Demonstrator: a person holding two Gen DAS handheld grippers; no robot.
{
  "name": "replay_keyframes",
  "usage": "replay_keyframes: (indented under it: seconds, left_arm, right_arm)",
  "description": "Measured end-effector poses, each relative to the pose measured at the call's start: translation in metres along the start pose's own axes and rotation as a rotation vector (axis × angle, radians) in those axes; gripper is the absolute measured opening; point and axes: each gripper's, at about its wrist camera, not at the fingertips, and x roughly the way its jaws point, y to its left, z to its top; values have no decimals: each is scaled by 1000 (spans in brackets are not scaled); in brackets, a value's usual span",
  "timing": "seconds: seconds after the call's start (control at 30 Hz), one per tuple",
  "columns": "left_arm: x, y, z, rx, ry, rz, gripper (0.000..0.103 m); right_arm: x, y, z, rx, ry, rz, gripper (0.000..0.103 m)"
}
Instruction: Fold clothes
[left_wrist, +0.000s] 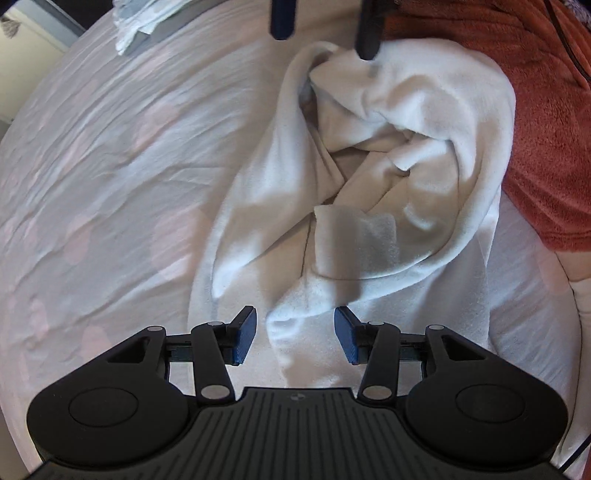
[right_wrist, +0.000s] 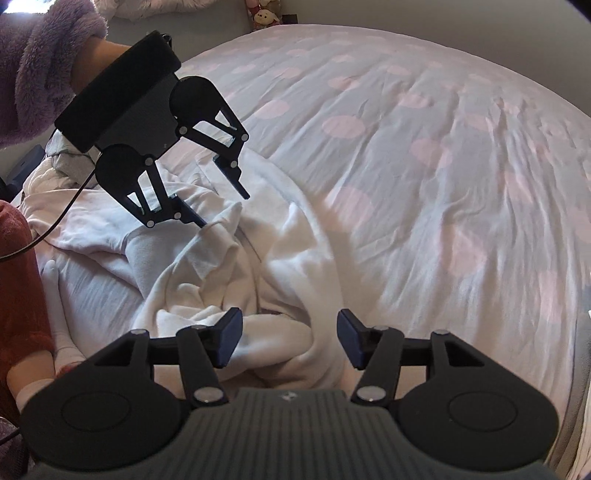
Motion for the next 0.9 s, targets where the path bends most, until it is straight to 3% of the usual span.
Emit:
replay_keyframes:
  seconds: [0.07, 0.23, 0.33, 0.53, 0.57, 0.63, 0.67, 0.77, 0.9]
  left_arm:
    - [7, 0, 5, 27, 20, -36, 41]
    - [12, -2, 9, -28, 44, -77, 15]
    - [1, -13, 2, -77, 43, -42, 11]
    - [-41, -34, -31, -308, 53, 30, 9]
    - [-49, -38, -39, -345, 59, 50, 8]
    - [-62, -43, -50, -415, 74, 88, 8]
    - [-69, -44, -55, -455, 84, 108, 8]
    - [-94, -48, -73, -554, 112, 189, 8]
    - [-127, -49, -91, -664, 126, 315, 8]
  right_arm:
    - [3, -7, 0, -4, 13, 1, 60]
    - [7, -16, 2, -30, 42, 1, 61]
    - [6, -21, 5, -28, 42, -15, 61]
    - [24, -29, 8, 71, 36, 1, 58]
    - [30, -27, 7, 82, 44, 4, 54]
    - [42, -25, 7, 101, 67, -25, 27]
    - [47, -24, 7, 117, 76, -45, 6]
    - [38, -23, 11, 163, 6, -129, 6]
    - [-5, -19, 24, 181, -149, -286, 6]
